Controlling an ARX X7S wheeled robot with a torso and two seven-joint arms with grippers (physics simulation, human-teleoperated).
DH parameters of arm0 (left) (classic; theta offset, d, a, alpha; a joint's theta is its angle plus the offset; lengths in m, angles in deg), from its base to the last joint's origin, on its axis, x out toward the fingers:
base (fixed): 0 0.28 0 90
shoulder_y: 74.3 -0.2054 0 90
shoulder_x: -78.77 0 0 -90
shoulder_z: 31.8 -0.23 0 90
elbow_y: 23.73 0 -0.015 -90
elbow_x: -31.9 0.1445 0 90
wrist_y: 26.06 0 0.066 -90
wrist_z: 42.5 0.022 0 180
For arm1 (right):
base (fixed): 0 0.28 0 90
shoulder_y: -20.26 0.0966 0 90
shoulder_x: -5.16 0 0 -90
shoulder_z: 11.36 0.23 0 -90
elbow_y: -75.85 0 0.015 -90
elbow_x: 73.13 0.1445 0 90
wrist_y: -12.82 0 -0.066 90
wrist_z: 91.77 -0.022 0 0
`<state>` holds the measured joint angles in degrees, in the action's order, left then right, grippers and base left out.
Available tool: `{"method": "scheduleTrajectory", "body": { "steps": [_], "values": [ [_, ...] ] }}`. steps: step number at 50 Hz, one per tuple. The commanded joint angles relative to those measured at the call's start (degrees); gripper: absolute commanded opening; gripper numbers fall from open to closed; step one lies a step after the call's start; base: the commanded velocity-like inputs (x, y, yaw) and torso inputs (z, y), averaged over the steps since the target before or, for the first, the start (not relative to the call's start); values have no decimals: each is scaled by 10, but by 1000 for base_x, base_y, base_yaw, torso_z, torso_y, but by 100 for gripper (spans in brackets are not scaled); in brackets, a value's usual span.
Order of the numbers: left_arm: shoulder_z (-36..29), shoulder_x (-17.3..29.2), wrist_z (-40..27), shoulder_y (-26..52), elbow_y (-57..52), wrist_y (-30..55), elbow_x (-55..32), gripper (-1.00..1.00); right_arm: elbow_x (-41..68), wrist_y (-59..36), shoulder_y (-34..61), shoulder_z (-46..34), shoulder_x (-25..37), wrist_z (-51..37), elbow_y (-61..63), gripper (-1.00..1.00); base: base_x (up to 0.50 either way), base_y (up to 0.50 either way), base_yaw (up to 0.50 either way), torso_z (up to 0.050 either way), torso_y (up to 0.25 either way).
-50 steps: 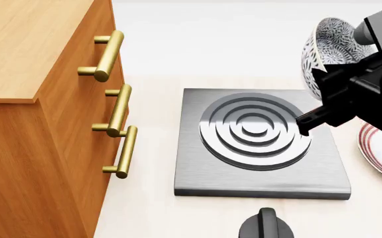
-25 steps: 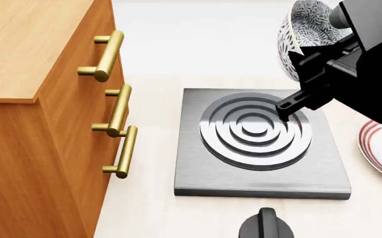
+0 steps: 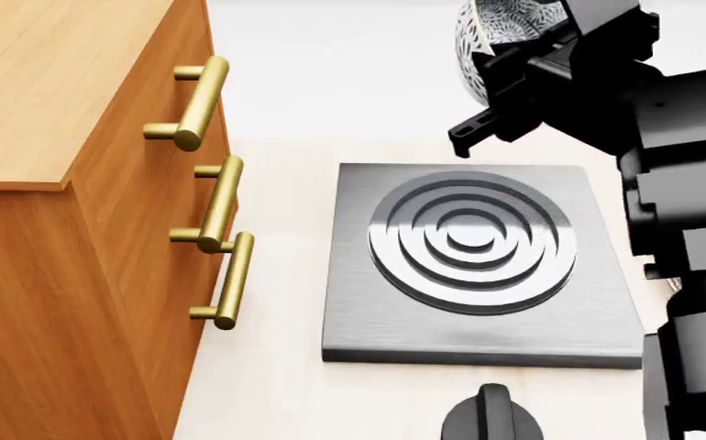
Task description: Put the bowl on the stove.
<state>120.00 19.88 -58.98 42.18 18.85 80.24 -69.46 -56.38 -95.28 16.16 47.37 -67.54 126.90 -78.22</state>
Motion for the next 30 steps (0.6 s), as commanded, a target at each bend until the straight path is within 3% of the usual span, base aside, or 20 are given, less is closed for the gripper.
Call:
{"method": "scheduleTrajectory", "body": {
  "steps": [1,10,30],
  "values": [
    [12,-14,17,0,0,3,4,100,-98,44,29,79,-80,30,-109,-100,0,0,0,0,10],
    [4,-20,19,0,-2,5,6,100,-153,-5,29,122,-101,32,-109,-100,0,0,0,0,0],
    [3,-21,17,-1,0,6,6,100,-166,-80,11,165,-111,-8,-109,-100,0,0,0,0,0]
  ]
}}
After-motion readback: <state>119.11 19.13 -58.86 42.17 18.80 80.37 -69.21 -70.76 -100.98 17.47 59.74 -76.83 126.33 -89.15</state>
